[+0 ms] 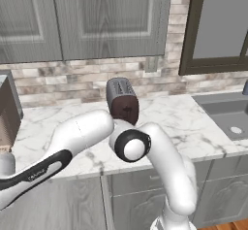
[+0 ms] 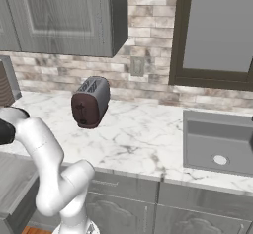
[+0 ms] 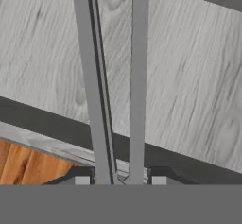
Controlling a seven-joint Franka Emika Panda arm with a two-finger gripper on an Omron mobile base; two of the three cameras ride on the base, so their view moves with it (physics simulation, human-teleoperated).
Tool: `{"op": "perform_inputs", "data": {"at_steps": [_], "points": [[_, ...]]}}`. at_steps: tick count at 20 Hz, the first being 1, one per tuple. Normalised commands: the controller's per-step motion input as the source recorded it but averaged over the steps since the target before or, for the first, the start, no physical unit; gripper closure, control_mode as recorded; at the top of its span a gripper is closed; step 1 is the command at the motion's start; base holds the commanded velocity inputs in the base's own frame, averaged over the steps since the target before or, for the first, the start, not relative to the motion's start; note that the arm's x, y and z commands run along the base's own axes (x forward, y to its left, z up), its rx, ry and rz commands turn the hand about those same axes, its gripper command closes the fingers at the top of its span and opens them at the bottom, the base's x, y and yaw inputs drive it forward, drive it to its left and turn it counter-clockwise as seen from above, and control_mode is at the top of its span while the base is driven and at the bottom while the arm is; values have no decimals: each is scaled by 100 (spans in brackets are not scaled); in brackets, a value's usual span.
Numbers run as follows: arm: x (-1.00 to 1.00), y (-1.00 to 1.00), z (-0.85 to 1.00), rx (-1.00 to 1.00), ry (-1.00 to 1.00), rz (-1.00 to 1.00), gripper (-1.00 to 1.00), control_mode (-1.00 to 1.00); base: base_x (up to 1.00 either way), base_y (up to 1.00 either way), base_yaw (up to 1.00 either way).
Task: Take the tongs from the drawer on the left and place them on the dining counter next to the tray containing the kebab skewer.
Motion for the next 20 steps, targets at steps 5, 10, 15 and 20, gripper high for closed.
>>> {"op": "perform_inputs", "data": {"at_steps": [5, 10, 15, 20], "points": [[-2, -99, 40, 15, -4, 0, 100, -100, 0, 0, 0], [9, -100, 8, 9, -10, 0, 100, -100, 0, 0, 0], [51, -100, 0, 6, -8, -2, 100, -100, 0, 0, 0], [81, -100, 20, 2, 0, -5, 100, -100, 0, 0, 0]]}}
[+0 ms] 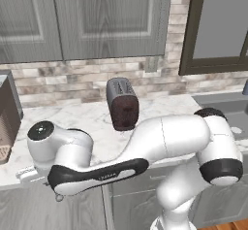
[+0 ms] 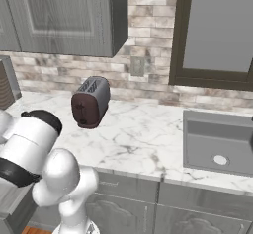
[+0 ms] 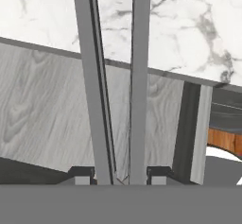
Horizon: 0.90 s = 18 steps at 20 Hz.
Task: Take the tongs from the drawer on the left and place them on the dining counter next to the tray containing the kebab skewer.
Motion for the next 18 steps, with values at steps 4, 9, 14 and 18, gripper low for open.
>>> {"op": "perform_inputs", "data": {"at_steps": [4, 9, 14, 18], "points": [[69, -98, 29, 3, 4, -6, 100, -100, 0, 0, 0], [48, -100, 31, 1, 12, -1, 100, -100, 0, 0, 0], [51, -95, 28, 0, 15, 0, 100, -100, 0, 0, 0], [50, -84, 35, 0, 15, 0, 100, -100, 0, 0, 0]]}}
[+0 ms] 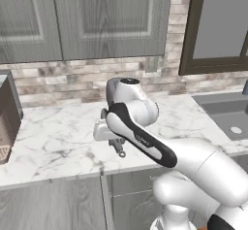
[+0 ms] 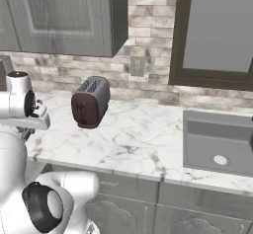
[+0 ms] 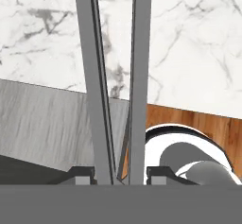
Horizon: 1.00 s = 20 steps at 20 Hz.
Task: Take the tongs from the drawer on the left and place them on the dining counter next to the tray containing the kebab skewer.
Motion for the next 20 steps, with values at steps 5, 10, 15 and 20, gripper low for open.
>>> {"op": "perform_inputs", "data": {"at_steps": [5, 10, 15, 20], "points": [[1, -77, 64, 0, 7, 3, 100, -100, 0, 0, 0], [-25, -76, 53, 0, 4, 13, 100, -100, 0, 0, 0], [-51, -70, 15, 0, -2, 15, 100, -100, 0, 0, 0], [-50, -71, 1, 6, -13, 10, 100, -100, 0, 0, 0]]}}
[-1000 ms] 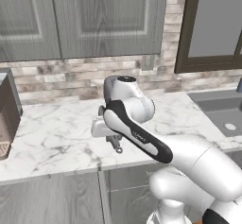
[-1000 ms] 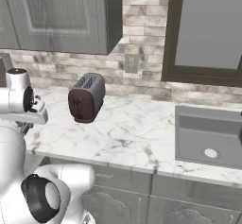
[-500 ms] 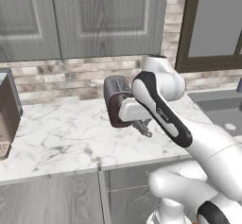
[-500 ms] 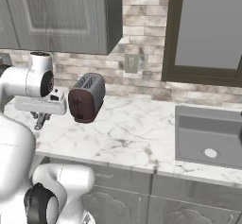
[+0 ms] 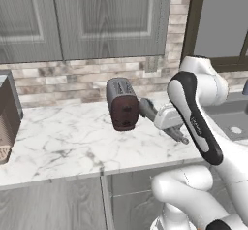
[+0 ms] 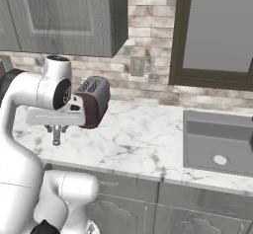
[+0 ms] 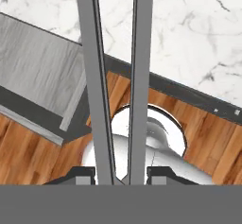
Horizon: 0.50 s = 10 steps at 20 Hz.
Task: Take the tongs from the drawer on the left and place them on the dining counter next to the tray containing the kebab skewer.
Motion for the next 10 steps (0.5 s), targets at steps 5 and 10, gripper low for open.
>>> {"op": "perform_inputs", "data": {"at_steps": [5, 10], "points": [[-44, -33, 37, 2, -11, 0, 100, -100, 0, 0, 0], [-12, -11, 51, 0, 0, 0, 100, -100, 0, 0, 0]]}}
